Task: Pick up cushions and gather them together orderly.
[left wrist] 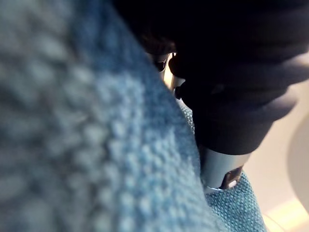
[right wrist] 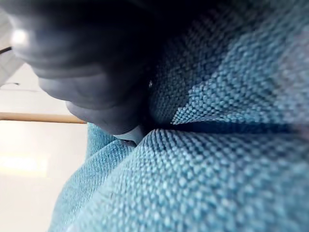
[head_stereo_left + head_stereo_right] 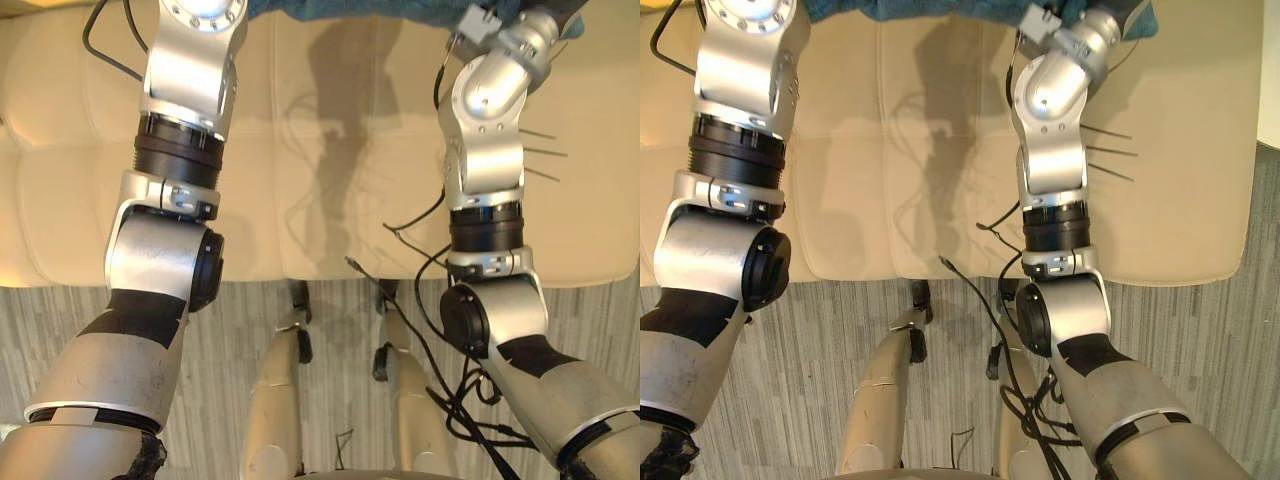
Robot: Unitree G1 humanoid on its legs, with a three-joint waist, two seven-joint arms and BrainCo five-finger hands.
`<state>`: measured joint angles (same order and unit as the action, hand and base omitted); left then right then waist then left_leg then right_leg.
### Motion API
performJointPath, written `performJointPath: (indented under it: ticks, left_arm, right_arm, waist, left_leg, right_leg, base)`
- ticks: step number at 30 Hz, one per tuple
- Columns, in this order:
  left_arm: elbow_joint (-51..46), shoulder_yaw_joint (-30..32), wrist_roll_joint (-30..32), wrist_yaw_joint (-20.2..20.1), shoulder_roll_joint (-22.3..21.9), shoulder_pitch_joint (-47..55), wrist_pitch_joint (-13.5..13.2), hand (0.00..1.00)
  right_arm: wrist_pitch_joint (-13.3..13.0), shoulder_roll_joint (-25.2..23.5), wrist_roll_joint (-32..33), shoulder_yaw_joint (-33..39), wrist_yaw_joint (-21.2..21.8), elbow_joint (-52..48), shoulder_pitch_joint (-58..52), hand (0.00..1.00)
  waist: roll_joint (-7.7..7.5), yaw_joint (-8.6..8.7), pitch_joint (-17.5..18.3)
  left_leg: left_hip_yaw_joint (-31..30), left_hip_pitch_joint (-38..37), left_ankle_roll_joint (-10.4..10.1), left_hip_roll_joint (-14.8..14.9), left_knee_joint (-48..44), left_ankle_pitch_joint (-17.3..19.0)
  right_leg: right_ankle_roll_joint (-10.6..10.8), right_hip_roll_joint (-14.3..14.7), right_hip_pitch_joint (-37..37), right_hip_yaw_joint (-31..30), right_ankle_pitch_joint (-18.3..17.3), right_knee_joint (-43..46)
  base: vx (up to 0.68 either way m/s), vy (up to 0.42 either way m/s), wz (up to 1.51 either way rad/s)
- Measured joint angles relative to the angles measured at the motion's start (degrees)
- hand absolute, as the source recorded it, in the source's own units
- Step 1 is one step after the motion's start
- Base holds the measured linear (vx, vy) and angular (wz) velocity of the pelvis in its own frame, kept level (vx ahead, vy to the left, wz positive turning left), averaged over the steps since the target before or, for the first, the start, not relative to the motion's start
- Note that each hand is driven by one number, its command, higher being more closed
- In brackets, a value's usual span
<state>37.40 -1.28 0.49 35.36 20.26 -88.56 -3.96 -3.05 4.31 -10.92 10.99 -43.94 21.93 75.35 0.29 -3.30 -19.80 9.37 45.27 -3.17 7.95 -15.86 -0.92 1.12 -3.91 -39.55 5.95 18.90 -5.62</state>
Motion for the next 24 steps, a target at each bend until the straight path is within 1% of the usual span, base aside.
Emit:
performJointPath:
  ticks: [2,3,4,5,7,10,11,12,14,16,19,21,22,24]
  left_arm:
    - [0.9,2.3,-1.1,-0.5,0.0,-1.0,0.5,0.00]
    - [1.6,3.8,-1.8,-0.8,0.1,-1.5,0.5,0.00]
    - [1.6,5.0,-2.2,-1.2,0.1,-1.6,0.4,0.00]
    - [2.1,7.3,-3.0,-2.2,0.3,-2.0,0.3,0.00]
    - [4.9,10.3,-4.5,-4.2,0.7,-2.3,0.4,0.00]
    - [5.5,14.0,-5.6,-6.4,0.7,0.2,0.4,0.00]
    - [5.5,14.9,-5.6,-6.8,0.7,1.3,0.4,0.00]
    - [5.5,15.7,-6.2,-7.5,0.7,5.1,0.4,0.00]
    - [5.5,16.3,-6.4,-8.2,0.2,8.9,0.5,0.00]
    - [5.6,17.0,-6.4,-9.2,-0.9,15.2,0.9,0.00]
    - [5.3,16.4,-6.3,-10.4,-1.2,21.2,0.9,0.00]
    - [4.6,14.3,-6.1,-11.0,-1.2,24.3,0.8,0.00]
    - [-1.2,12.4,-6.2,-11.7,-1.1,28.7,0.0,0.00]
    - [-6.1,11.0,-6.2,-11.7,-0.9,32.5,-1.4,0.00]
  right_arm:
    - [0.1,1.6,4.9,0.3,2.1,2.8,2.4,0.00]
    - [0.1,3.1,7.8,0.3,4.3,5.3,3.5,0.00]
    - [0.1,3.7,9.0,0.3,5.5,6.3,3.8,0.00]
    - [0.1,4.3,11.7,0.3,8.4,7.4,3.8,0.00]
    - [0.2,4.2,15.8,0.5,10.9,11.4,3.8,0.00]
    - [0.4,3.2,19.7,1.5,13.3,14.4,2.8,0.00]
    - [0.4,2.8,19.9,1.5,13.5,14.4,2.3,0.00]
    - [0.1,2.3,20.0,1.2,14.3,12.9,0.2,0.00]
    - [-0.6,2.2,20.0,0.9,15.0,12.2,-1.6,0.00]
    - [-0.9,2.3,19.9,-0.6,16.2,11.1,-5.1,0.00]
    - [-1.1,2.6,19.2,-3.2,18.1,8.9,-9.8,0.00]
    - [-1.2,3.2,18.7,-4.2,19.1,6.4,-13.8,0.00]
    - [-1.3,4.9,16.9,-5.6,19.4,1.4,-18.7,0.00]
    - [-1.8,6.8,15.8,-7.2,19.8,-2.3,-22.2,0.00]
  waist:
    - [0.00,0.08,-0.6]
    - [-0.01,-0.01,-0.6]
    - [-0.04,-0.05,-0.7]
    - [0.00,-0.17,-1.1]
    - [-0.10,-0.59,-1.9]
    - [-0.15,-0.69,-4.5]
    - [-0.12,-0.62,-4.7]
    - [-0.11,-0.39,-4.7]
    - [-0.12,-0.03,-4.7]
    - [-0.12,0.12,-4.7]
    - [-0.13,0.36,-4.7]
    - [-0.13,0.60,-4.7]
    - [-0.14,0.67,-4.7]
    - [-0.14,0.62,-4.7]
  left_leg:
    - [-1.3,0.4,-0.5,0.0,2.6,-1.6]
    - [-1.7,1.1,-0.8,-0.1,4.3,-2.7]
    - [-2.1,1.4,-0.9,-0.1,5.1,-3.2]
    - [-3.0,2.3,-1.2,0.0,6.1,-4.1]
    - [-4.2,3.1,-1.9,0.1,7.7,-5.4]
    - [-4.5,3.2,-1.9,0.1,8.2,-5.8]
    - [-4.5,3.3,-1.9,0.1,8.2,-5.8]
    - [-4.2,3.4,-2.1,-0.1,9.5,-6.7]
    - [-4.3,3.3,-2.2,-0.1,10.1,-6.9]
    - [-3.8,2.5,-2.3,0.2,10.2,-6.9]
    - [-2.7,-0.1,-2.3,0.3,11.3,-7.0]
    - [-2.6,-1.6,-2.4,0.4,11.8,-7.1]
    - [-2.6,-2.5,-2.2,0.7,11.9,-7.2]
    - [-2.6,-3.1,-2.2,0.7,11.9,-7.3]
  right_leg:
    - [0.0,0.3,-0.8,0.6,0.0,0.0]
    - [0.0,0.3,-1.8,1.1,0.0,0.0]
    - [0.0,0.4,-2.2,1.5,0.0,0.0]
    - [0.0,0.6,-3.0,2.1,0.0,0.0]
    - [0.0,0.9,-3.9,2.2,0.0,0.0]
    - [0.0,0.9,-4.1,2.5,0.0,0.0]
    - [0.0,0.9,-4.2,2.5,0.0,0.0]
    - [0.0,0.7,-4.8,2.5,0.0,0.0]
    - [0.0,0.8,-4.9,2.5,0.0,0.0]
    - [0.0,1.0,-4.5,2.2,0.0,0.4]
    - [0.0,1.1,-3.3,1.6,0.0,0.8]
    - [0.0,1.2,-2.0,1.4,-0.1,0.9]
    - [0.0,1.4,-1.5,1.3,-0.3,1.6]
    - [-0.1,1.5,-0.8,1.3,-0.9,1.7]
  base:
    - [0.00,-0.006,0.32]
    - [0.00,0.004,0.30]
    - [0.00,0.004,0.34]
    - [0.00,0.003,0.26]
    - [-0.01,0.006,0.24]
    - [-0.02,0.017,0.09]
    - [-0.02,0.030,0.04]
    - [-0.01,0.034,0.04]
    - [-0.01,0.036,0.02]
    - [-0.03,0.031,-0.09]
    - [-0.04,0.023,-0.15]
    - [-0.04,0.012,-0.04]
    - [-0.04,0.008,-0.01]
    - [-0.04,-0.001,0.06]
